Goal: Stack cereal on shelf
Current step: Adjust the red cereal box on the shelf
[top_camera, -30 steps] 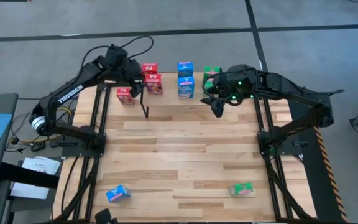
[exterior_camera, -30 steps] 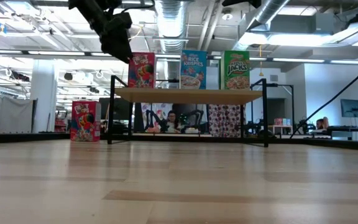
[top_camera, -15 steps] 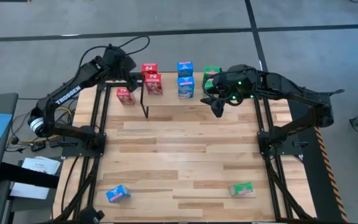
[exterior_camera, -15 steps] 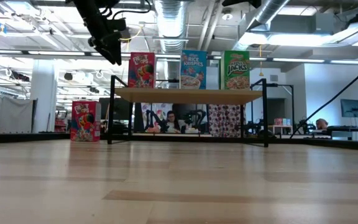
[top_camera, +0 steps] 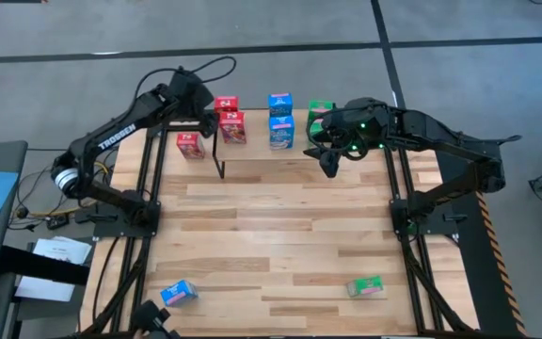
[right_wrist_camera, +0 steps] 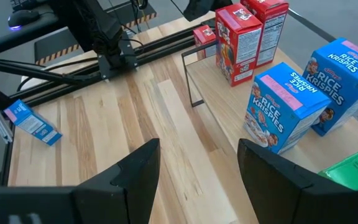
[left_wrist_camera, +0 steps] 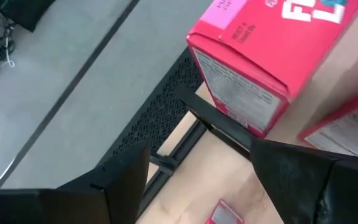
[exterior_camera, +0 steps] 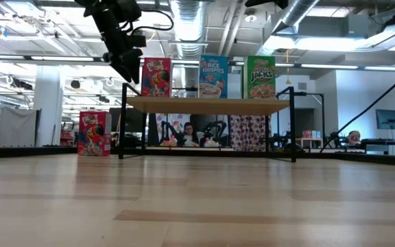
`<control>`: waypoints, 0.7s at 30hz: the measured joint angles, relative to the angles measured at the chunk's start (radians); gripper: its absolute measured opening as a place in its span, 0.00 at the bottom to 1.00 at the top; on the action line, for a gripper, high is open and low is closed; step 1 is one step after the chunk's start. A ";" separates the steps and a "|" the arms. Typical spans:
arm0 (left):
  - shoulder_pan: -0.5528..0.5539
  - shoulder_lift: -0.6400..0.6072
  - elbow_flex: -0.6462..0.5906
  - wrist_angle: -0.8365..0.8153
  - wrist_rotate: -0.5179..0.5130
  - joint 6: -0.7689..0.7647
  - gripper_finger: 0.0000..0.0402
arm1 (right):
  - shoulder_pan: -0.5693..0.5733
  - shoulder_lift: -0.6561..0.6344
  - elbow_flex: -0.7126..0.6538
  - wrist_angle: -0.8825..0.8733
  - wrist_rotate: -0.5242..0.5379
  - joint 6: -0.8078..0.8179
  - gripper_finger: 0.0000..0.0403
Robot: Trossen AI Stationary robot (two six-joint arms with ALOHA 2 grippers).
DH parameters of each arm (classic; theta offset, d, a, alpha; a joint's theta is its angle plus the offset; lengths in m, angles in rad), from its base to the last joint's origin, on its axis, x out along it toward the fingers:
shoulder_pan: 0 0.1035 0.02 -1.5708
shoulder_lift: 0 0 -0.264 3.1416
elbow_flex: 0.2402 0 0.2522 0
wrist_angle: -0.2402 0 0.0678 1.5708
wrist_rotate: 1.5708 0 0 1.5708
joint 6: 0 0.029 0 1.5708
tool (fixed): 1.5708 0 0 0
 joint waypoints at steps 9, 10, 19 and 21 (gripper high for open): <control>-0.005 0.012 0.000 0.046 0.026 0.020 0.66 | 0.000 0.000 0.000 0.000 0.000 0.000 0.60; -0.005 0.014 0.000 0.047 0.029 0.021 0.66 | 0.000 0.000 0.000 0.000 0.000 0.000 0.60; -0.005 0.017 0.000 0.072 0.044 0.031 0.66 | 0.000 0.000 0.000 0.000 0.001 -0.003 0.60; -0.005 0.017 0.000 0.069 0.047 0.031 0.66 | 0.000 0.000 0.000 0.000 0.001 -0.003 0.60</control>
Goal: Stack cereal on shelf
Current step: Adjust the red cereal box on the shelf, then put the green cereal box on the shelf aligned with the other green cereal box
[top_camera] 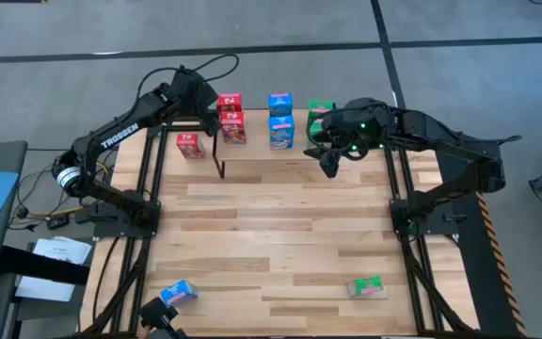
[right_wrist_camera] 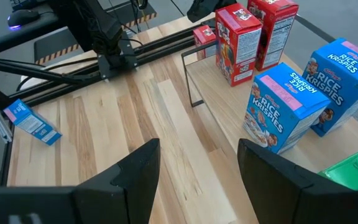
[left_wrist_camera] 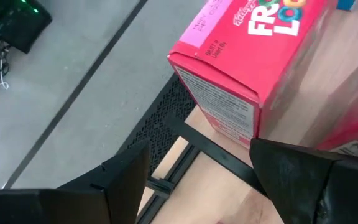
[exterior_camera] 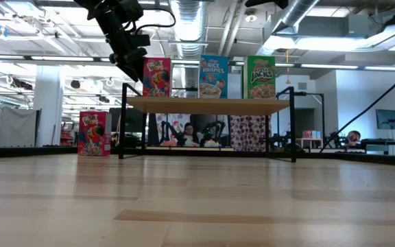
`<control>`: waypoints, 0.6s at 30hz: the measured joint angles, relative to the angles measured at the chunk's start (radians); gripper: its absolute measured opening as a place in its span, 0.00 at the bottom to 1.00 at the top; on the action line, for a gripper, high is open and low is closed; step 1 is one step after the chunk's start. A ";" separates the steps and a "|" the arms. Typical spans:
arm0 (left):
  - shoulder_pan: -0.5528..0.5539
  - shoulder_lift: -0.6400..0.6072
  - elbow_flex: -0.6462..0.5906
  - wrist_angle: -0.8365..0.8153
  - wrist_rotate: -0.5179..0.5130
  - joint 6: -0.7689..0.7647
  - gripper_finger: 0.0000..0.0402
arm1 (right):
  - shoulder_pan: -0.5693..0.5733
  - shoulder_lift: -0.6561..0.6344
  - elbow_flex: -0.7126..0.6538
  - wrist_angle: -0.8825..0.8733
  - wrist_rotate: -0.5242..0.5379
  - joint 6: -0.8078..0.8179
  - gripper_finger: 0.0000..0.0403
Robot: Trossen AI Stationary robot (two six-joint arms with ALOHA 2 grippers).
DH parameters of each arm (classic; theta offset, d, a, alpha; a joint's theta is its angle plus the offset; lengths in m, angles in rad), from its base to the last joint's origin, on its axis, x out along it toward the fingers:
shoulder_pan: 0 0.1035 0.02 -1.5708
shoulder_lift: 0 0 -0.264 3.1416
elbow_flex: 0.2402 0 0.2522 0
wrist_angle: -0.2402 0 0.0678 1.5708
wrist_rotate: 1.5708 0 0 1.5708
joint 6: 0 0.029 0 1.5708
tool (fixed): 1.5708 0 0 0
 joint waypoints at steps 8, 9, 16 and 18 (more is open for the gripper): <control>0.000 0.000 0.000 0.001 0.016 0.014 0.66 | 0.000 0.000 0.000 0.000 0.000 0.000 0.60; 0.000 0.000 0.000 0.001 0.017 0.019 0.66 | 0.000 0.000 0.000 0.000 0.000 0.000 0.60; 0.000 0.000 0.000 -0.005 0.007 0.025 0.66 | 0.000 0.000 0.000 0.000 0.000 0.002 0.60; 0.000 0.000 0.000 -0.011 0.007 0.018 0.66 | 0.000 0.000 0.000 0.000 0.000 0.003 0.60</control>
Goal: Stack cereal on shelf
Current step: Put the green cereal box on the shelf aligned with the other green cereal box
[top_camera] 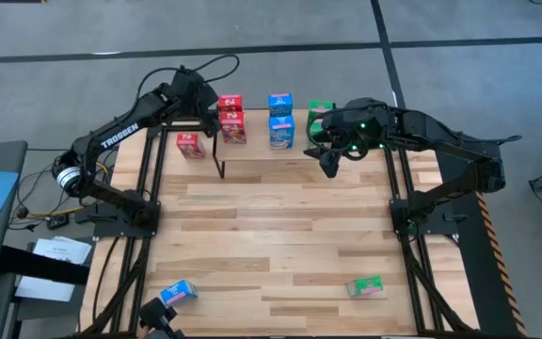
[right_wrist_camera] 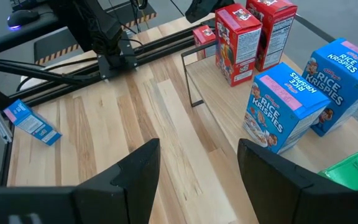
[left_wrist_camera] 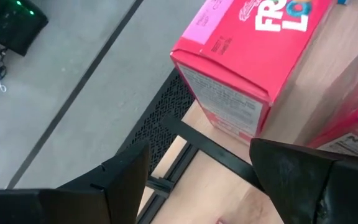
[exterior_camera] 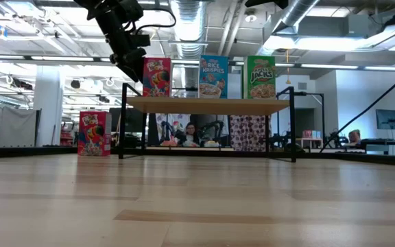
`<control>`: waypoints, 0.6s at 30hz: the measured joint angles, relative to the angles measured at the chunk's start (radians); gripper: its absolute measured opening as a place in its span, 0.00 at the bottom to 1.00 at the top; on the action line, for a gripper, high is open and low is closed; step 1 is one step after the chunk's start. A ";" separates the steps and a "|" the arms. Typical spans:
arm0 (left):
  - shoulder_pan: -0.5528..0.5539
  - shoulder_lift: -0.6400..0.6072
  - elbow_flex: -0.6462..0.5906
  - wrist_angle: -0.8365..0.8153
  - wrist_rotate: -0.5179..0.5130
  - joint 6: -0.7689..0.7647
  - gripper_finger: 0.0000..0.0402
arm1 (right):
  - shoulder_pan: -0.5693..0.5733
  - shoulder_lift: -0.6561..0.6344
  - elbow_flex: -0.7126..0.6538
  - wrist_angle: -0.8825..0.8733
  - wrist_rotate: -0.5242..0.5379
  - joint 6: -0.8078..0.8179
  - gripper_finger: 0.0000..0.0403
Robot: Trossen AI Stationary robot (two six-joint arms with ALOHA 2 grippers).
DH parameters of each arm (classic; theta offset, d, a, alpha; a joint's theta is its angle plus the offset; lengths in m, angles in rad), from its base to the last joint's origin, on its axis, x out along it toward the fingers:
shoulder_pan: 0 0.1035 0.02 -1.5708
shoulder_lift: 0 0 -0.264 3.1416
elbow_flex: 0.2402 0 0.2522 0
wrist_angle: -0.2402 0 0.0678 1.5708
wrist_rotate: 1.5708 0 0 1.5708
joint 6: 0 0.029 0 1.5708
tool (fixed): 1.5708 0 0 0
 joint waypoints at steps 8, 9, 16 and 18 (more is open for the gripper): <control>0.000 -0.033 0.000 -0.066 -0.026 -0.013 0.66 | 0.000 0.000 0.000 0.000 0.000 0.000 0.60; 0.000 -0.042 0.000 -0.075 -0.033 -0.015 0.66 | 0.000 0.000 0.000 0.000 0.000 -0.002 0.60; 0.000 -0.117 0.000 -0.151 -0.089 -0.012 0.66 | 0.000 0.000 0.000 0.000 0.000 -0.045 0.60; 0.000 -0.139 0.000 -0.175 -0.085 -0.015 0.66 | 0.000 0.000 0.000 -0.001 0.000 -0.045 0.60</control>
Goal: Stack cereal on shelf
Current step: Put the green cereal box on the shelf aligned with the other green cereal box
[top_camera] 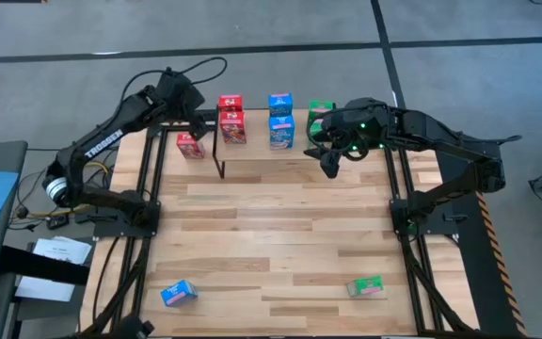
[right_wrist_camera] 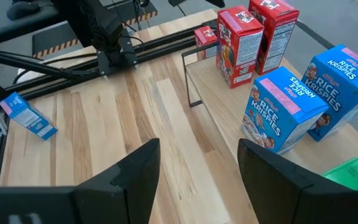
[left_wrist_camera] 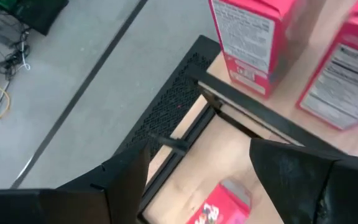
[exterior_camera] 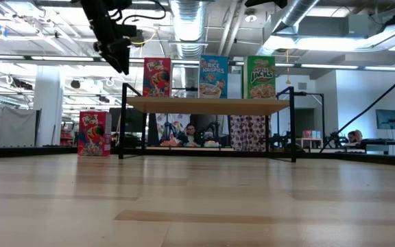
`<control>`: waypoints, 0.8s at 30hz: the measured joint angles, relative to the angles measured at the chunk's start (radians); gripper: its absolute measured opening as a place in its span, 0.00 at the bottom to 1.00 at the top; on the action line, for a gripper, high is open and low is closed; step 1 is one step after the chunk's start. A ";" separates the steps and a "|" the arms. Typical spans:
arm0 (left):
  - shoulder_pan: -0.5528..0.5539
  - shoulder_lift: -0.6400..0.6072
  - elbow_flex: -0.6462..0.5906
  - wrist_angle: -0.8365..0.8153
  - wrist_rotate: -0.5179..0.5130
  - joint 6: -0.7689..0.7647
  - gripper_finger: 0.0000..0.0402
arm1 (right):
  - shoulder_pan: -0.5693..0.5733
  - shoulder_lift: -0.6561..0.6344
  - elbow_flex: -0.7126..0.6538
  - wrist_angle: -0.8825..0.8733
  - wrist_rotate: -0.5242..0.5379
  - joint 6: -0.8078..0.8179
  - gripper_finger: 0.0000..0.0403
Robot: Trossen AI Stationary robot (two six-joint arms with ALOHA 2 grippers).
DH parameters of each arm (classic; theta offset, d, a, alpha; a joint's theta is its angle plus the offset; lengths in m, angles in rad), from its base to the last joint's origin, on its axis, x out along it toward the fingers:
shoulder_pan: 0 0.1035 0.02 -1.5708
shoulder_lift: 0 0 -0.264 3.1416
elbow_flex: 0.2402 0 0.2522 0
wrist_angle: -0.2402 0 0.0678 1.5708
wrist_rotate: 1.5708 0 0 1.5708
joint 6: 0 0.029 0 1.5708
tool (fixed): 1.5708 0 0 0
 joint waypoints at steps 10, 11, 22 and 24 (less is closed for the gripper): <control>-0.001 -0.087 0.000 -0.161 0.010 -0.079 0.66 | 0.003 0.000 0.000 -0.010 -0.058 -0.006 0.60; -0.001 -0.091 0.000 -0.176 0.021 -0.085 0.66 | 0.003 0.000 0.000 -0.010 -0.076 -0.006 0.60; -0.002 -0.070 0.076 -0.302 0.081 -0.175 0.71 | 0.016 0.000 0.000 -0.008 -0.319 0.009 0.60; -0.009 -0.071 0.101 -0.300 0.078 -0.178 0.71 | 0.031 0.000 0.000 -0.013 -0.321 0.011 0.60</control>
